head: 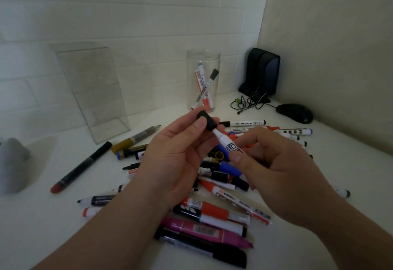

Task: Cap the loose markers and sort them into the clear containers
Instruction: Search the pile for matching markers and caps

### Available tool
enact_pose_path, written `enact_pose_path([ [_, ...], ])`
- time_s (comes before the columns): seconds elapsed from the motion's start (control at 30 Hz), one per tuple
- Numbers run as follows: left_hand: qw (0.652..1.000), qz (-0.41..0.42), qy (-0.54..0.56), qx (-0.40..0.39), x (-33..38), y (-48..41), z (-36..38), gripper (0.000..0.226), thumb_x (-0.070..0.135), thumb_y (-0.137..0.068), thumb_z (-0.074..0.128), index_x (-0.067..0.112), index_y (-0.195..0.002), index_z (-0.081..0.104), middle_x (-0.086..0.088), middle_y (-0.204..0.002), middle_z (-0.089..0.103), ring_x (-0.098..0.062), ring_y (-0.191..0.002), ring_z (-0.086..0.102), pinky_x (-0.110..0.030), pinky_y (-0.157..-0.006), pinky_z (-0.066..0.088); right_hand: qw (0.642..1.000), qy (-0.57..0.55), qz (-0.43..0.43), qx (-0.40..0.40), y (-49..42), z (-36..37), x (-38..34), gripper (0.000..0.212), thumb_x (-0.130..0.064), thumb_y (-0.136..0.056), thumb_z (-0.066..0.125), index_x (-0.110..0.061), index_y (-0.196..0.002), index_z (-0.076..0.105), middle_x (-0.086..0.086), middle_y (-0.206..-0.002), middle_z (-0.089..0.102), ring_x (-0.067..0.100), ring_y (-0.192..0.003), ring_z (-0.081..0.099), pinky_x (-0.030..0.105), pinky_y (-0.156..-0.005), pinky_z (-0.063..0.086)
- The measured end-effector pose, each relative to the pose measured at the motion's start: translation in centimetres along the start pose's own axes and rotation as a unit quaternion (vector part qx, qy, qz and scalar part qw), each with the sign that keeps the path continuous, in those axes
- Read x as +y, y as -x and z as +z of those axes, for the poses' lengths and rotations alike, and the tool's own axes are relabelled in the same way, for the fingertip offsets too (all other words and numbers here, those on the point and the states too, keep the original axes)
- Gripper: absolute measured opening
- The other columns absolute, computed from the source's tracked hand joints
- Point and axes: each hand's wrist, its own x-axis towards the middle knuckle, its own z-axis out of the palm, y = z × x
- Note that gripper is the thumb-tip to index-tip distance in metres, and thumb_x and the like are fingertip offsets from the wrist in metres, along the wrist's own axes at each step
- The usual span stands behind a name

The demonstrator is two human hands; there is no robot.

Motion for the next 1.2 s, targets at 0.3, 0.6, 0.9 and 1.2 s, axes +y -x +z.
enact_pose_path([
  [0.3,0.994,0.046,-0.101,0.011,-0.7,0.2,0.1,0.032,0.008,-0.071,0.069,0.003,-0.102,0.072,-0.015,-0.093,0.076,-0.023,-0.087,0.075,-0.027,-0.071,0.060,0.991,0.113,-0.059,0.052,0.2,0.0,0.3,0.011,-0.037,-0.088,0.058,-0.032,-0.095,0.065,-0.011,-0.064,0.058,0.010,-0.048,0.050,0.013,-0.043,0.038],
  [0.6,0.997,0.032,-0.072,0.016,-0.7,0.5,0.5,0.034,0.005,-0.069,0.067,0.002,-0.102,0.070,-0.014,-0.087,0.077,-0.022,-0.082,0.076,-0.026,-0.068,0.060,0.982,0.145,-0.083,0.090,0.5,1.0,0.5,0.021,-0.034,-0.094,0.060,-0.032,-0.112,0.070,-0.021,-0.058,0.050,0.008,-0.055,0.053,0.011,-0.050,0.040],
  [0.9,0.998,0.028,-0.064,0.005,-0.8,0.6,0.5,0.031,0.006,-0.070,0.066,0.003,-0.101,0.069,-0.013,-0.086,0.076,-0.021,-0.082,0.075,-0.028,-0.071,0.061,0.993,-0.086,0.073,0.044,0.6,1.1,-1.1,0.022,-0.045,-0.078,0.059,-0.031,-0.085,0.074,0.005,-0.054,0.060,0.017,-0.038,0.043,0.025,-0.036,0.037],
  [1.2,0.997,0.026,-0.067,-0.006,-0.8,0.6,0.6,0.034,0.008,-0.070,0.067,0.007,-0.104,0.069,-0.014,-0.085,0.076,-0.023,-0.078,0.075,-0.033,-0.074,0.063,0.841,-0.492,0.219,-0.058,-0.1,1.2,-0.4,0.018,-0.023,-0.081,0.063,-0.009,-0.070,0.068,0.006,-0.047,0.046,0.009,-0.028,0.026,0.018,-0.035,0.020],
])
